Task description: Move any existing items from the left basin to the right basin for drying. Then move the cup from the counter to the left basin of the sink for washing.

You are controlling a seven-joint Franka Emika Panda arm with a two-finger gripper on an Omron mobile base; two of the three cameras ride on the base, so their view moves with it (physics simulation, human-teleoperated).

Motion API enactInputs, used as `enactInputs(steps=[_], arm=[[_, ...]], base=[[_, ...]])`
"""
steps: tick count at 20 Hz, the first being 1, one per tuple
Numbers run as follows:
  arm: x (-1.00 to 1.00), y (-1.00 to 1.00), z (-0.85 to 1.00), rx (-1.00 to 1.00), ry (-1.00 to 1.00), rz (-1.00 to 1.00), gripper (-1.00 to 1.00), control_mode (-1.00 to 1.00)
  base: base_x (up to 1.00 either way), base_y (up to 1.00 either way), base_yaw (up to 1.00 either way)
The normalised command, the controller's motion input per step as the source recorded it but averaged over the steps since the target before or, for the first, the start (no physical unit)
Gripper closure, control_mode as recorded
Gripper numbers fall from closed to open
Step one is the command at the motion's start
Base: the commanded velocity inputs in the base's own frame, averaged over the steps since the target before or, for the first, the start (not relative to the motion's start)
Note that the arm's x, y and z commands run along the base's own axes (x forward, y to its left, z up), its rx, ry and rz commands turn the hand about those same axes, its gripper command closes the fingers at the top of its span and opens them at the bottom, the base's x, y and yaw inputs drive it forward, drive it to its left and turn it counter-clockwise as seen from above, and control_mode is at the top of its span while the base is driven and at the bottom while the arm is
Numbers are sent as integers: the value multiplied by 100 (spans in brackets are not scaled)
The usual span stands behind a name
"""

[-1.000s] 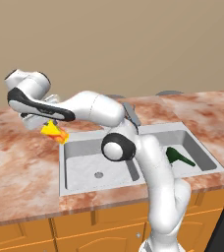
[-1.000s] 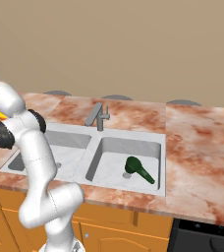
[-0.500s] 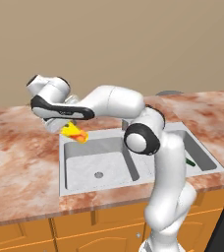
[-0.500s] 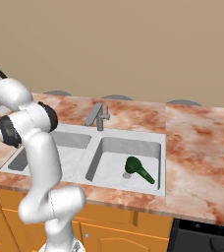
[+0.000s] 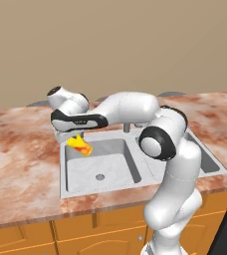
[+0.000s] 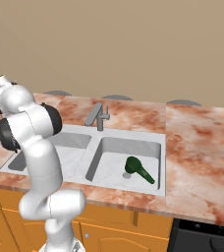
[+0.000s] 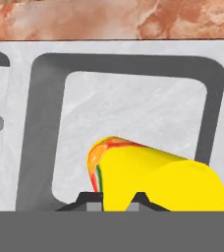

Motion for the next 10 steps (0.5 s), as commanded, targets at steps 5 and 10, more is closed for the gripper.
enactInputs(steps=[5, 10], arm=[[8, -12, -47, 8, 0, 0, 100, -100], [29, -3, -53, 3, 0, 0, 100, -100]], base=[[0, 0, 0], [0, 0, 0]])
